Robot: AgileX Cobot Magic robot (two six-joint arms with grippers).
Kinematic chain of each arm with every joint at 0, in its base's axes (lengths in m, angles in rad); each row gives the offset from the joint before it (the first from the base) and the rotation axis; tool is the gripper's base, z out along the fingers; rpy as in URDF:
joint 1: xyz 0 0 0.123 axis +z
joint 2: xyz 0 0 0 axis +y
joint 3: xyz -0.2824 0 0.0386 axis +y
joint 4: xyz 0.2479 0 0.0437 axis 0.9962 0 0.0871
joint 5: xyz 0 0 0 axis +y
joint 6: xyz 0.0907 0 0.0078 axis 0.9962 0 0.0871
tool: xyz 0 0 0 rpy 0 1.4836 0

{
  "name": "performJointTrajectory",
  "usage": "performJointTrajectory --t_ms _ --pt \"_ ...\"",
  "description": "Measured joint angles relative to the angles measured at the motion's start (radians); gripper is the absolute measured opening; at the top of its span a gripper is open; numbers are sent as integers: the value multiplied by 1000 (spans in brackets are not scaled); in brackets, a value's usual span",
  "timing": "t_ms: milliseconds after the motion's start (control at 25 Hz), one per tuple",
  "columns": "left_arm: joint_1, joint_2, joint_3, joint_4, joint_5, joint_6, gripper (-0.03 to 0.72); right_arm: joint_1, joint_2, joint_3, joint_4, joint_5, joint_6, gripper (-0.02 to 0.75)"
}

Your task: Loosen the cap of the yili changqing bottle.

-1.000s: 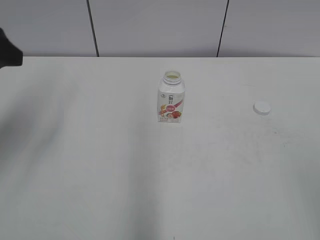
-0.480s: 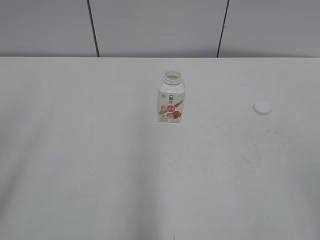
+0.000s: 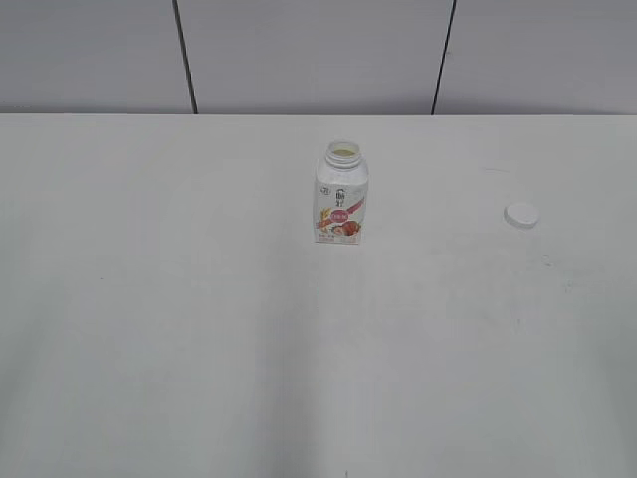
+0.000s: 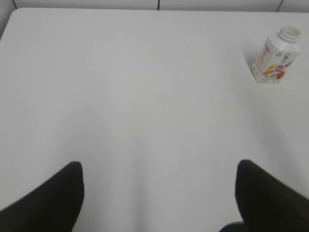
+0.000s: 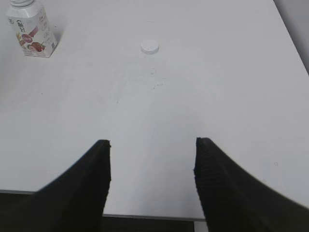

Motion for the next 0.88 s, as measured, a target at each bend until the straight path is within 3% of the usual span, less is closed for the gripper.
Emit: performJointTrajectory --t_ms 200,320,600,880 --pt "101 -126 34 -9 2 6 583 0 0 0 0 -1 0 448" --pt "128 -128 81 -24 -10 58 580 0 0 0 0 0 0 448" --pt "119 -128 129 -55 -69 79 561 0 0 0 0 -1 0 448" --pt "8 -128 131 -54 -69 79 522 0 0 0 0 -1 0 448"
